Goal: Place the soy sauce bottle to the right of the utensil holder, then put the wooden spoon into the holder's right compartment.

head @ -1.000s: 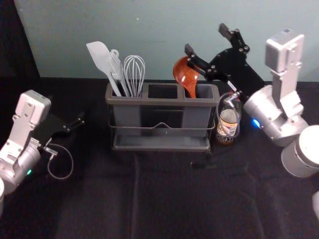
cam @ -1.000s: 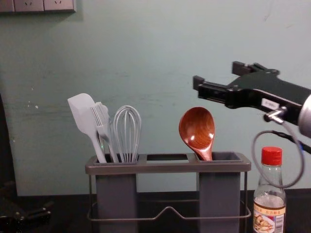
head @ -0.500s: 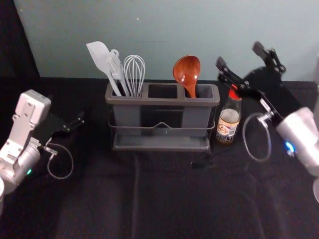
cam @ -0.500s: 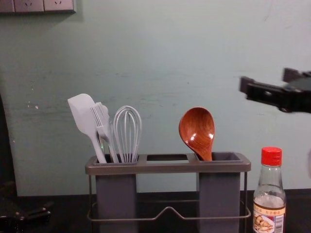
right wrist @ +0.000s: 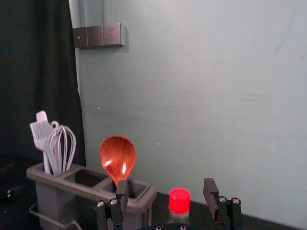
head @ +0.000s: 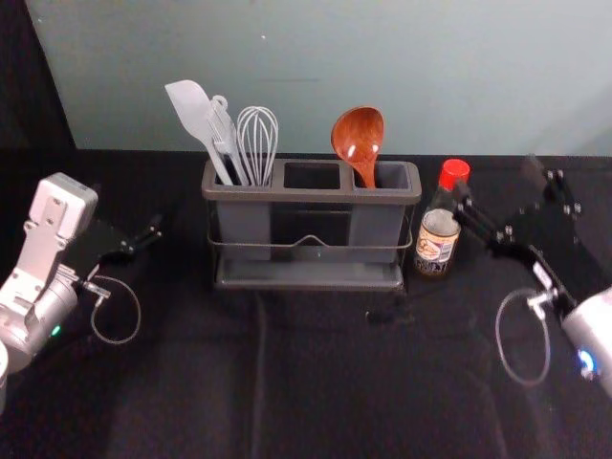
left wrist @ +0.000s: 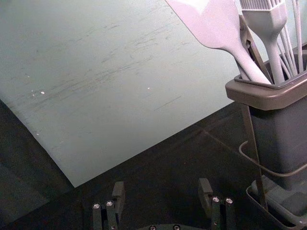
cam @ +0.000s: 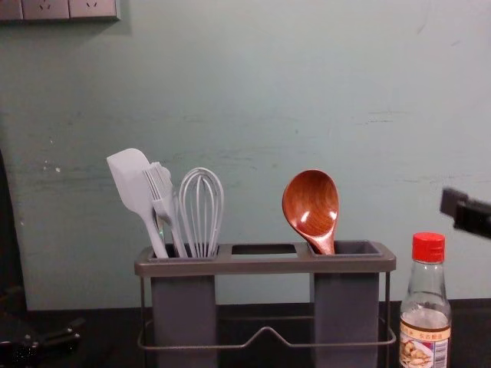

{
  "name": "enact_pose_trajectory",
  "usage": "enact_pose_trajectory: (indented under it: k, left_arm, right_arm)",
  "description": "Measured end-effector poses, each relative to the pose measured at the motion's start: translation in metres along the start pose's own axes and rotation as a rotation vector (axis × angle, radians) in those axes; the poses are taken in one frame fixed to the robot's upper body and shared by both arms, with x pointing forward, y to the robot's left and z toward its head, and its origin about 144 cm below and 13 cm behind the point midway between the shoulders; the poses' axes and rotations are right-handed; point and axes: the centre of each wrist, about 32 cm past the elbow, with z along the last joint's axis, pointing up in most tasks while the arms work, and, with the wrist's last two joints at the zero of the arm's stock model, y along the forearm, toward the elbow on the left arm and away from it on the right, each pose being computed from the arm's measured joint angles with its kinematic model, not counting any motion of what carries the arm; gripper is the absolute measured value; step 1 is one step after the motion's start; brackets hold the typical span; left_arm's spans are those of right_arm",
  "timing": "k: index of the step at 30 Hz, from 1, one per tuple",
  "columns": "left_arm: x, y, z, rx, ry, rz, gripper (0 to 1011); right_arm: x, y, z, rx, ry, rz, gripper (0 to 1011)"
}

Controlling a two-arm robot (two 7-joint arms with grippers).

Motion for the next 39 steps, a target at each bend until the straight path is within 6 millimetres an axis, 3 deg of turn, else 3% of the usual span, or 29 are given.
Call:
enact_pose_trajectory:
  k: [6,18,39]
  left_arm:
    - [0.0,0.0,0.0,0.0,0.0,0.0,1005]
    - [0.0,0.0,0.0,0.0,0.0,0.0,1005]
    - [0.0,0.0,0.0,0.0,0.0,0.0,1005]
  right_arm:
    - [-0.009,-0.014,-0.014,-0.025,0.007,-0.031,1002]
    - [-0.02,-0.023,-0.053,-0.132,0.048,-0.127,1002]
    - [-0.02,-0.016,-0.077,-0.188,0.022,-0.119,1002]
